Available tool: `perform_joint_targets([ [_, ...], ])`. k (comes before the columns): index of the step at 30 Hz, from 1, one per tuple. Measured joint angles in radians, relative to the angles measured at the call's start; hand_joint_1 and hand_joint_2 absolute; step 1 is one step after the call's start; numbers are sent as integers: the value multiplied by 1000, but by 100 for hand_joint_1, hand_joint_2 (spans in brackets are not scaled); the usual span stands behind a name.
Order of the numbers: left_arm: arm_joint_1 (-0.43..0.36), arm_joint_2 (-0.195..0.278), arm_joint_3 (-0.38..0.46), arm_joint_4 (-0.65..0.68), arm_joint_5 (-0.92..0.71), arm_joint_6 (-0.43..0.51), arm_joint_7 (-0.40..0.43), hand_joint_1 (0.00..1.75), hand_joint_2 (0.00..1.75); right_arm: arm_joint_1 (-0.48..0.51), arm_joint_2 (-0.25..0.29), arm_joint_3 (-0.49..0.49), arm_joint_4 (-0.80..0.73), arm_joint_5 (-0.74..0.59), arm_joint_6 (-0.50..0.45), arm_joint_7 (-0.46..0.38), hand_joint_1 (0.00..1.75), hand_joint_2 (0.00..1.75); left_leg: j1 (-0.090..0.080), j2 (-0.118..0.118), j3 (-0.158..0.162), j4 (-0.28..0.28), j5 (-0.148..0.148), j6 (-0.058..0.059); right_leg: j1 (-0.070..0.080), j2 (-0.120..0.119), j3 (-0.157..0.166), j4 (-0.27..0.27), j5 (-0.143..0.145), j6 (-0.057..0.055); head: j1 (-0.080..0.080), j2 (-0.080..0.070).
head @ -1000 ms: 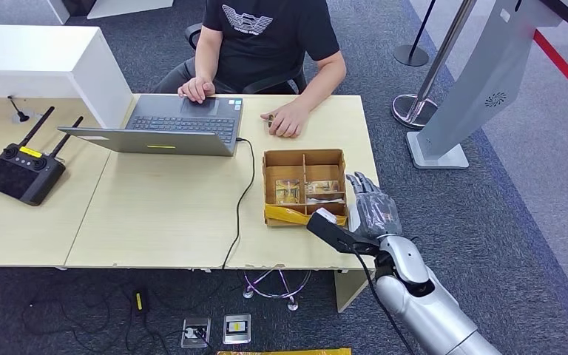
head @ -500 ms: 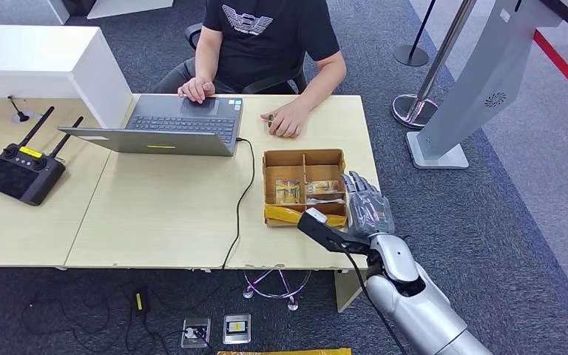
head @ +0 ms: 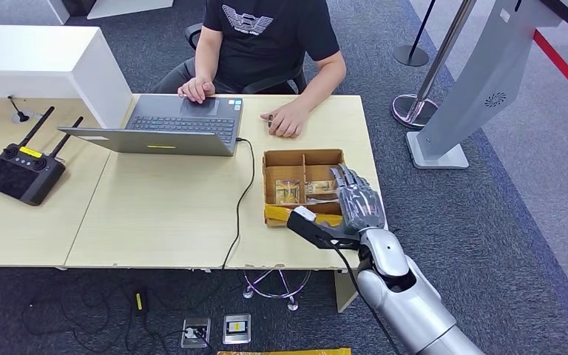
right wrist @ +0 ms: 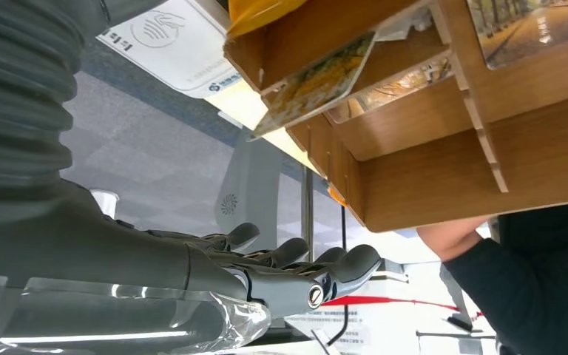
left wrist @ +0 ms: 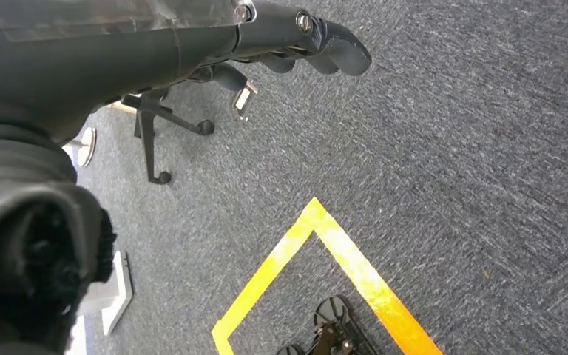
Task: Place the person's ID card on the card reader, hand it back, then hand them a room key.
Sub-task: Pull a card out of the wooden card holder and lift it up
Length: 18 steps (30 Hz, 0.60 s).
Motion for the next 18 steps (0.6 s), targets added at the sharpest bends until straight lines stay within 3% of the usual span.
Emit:
perform_joint_targets([
  [18,0,-5,0,0,5,5,-12,0,0,-33,60,-24,129,47,-42,-36,0,175,0,0,0,0,0,0,0,0,0,0,0,0,0,0],
])
